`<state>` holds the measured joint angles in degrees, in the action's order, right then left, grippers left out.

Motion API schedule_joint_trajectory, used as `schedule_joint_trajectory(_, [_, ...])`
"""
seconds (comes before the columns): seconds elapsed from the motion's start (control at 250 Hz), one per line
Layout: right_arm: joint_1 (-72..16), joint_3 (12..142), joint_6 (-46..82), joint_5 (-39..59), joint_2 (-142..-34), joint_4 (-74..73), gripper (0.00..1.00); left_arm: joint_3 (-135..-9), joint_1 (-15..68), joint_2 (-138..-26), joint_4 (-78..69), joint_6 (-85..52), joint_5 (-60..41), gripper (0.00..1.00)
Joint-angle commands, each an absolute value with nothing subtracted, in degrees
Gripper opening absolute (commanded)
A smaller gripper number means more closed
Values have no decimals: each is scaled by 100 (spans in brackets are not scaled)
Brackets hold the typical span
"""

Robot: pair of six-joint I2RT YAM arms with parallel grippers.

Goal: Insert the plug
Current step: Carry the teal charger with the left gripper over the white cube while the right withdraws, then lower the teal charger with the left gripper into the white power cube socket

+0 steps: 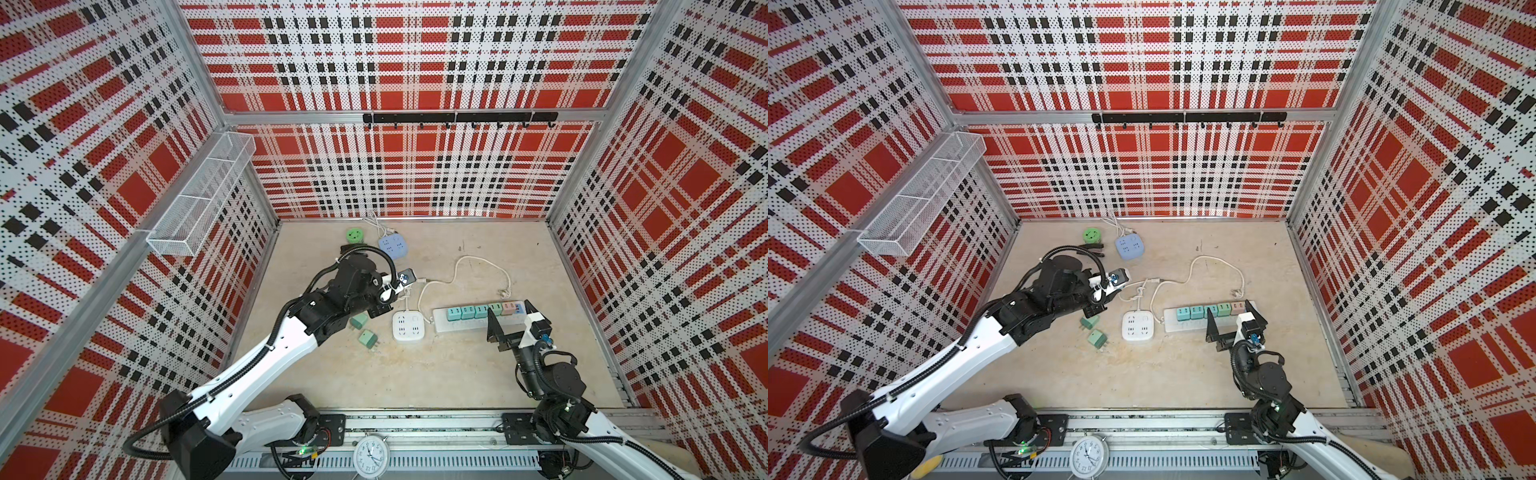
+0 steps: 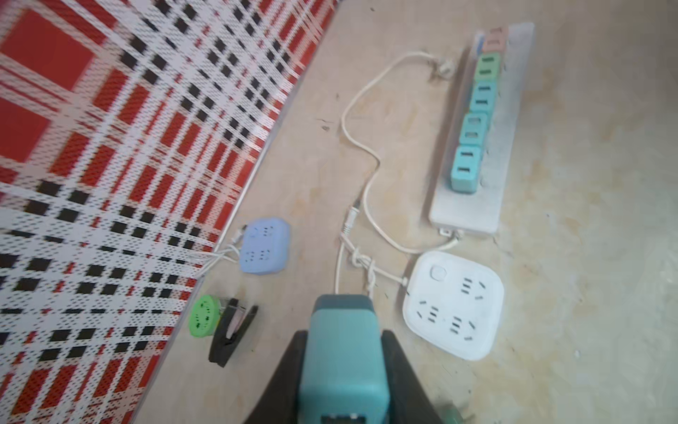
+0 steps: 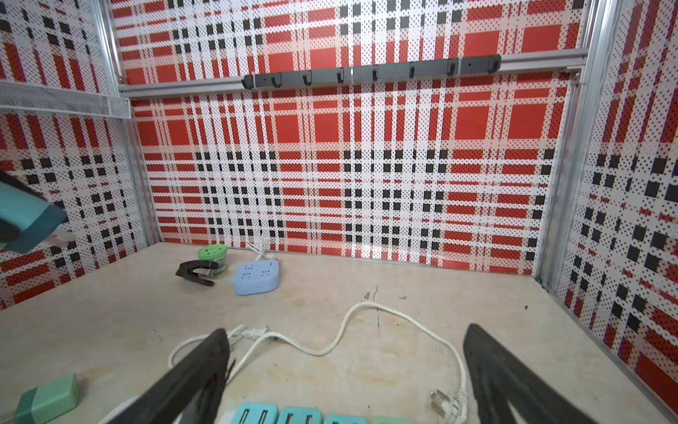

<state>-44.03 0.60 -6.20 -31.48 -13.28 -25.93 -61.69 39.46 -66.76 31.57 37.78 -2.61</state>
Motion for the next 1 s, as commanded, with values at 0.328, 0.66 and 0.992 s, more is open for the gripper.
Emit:
schedule_joint_trajectory(0.328, [-3945, 83, -163, -2714, -2851, -3074, 100, -6533, 4406, -8267, 3864, 4633, -992, 0])
schedule_joint_trajectory(0.66, [-3944, -74, -104, -3018, -2343, -2988, 100, -6811, 4524, -8959, 3769, 4961, -1067, 0])
schedule_joint_trajectory(0.992, [-3863, -217, 1, -3127, -1560, -2582, 100, -6602, 4704, -8968, 3718, 5134, -985, 0])
